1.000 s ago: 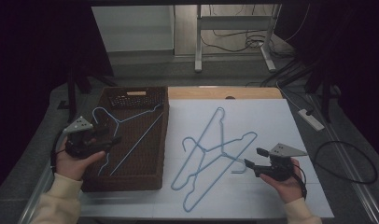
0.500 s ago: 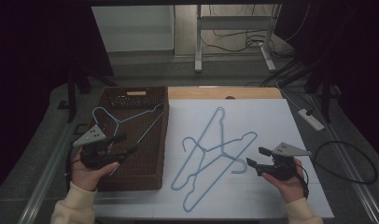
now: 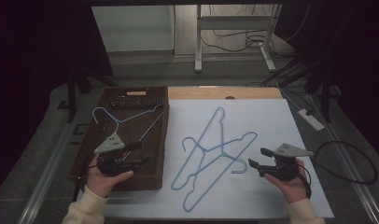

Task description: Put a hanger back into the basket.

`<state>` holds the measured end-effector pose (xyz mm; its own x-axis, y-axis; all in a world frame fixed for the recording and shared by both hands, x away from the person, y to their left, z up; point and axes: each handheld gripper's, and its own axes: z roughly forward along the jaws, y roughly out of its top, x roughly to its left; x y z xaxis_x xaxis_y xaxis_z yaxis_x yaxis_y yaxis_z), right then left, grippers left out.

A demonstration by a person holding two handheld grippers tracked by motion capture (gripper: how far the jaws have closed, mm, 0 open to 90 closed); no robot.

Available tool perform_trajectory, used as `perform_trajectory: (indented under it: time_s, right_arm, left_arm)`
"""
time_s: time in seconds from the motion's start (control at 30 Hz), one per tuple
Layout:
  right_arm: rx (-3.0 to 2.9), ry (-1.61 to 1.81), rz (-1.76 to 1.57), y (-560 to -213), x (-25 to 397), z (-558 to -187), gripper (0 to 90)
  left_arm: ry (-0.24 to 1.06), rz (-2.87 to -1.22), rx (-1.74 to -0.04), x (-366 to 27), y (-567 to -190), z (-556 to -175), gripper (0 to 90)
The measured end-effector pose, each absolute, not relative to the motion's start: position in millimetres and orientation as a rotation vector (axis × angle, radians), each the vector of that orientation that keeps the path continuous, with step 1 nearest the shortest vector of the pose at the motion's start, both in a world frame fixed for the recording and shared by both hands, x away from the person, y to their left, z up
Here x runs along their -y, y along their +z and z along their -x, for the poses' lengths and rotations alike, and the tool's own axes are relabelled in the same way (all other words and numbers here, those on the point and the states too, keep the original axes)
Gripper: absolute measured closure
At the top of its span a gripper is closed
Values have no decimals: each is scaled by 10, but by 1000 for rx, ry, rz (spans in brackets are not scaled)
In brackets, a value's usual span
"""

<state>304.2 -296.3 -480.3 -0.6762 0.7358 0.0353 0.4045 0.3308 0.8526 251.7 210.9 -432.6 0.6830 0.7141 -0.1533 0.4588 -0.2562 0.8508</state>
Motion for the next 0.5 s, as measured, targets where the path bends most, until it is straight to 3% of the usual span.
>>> perform_trajectory:
  time_s: [0.5]
  right_arm:
    - [-2260,1269,-983,-4784,2950,-3016,315]
  left_arm:
    - [340,-1914,-924,-2026,-4355,-2463,350]
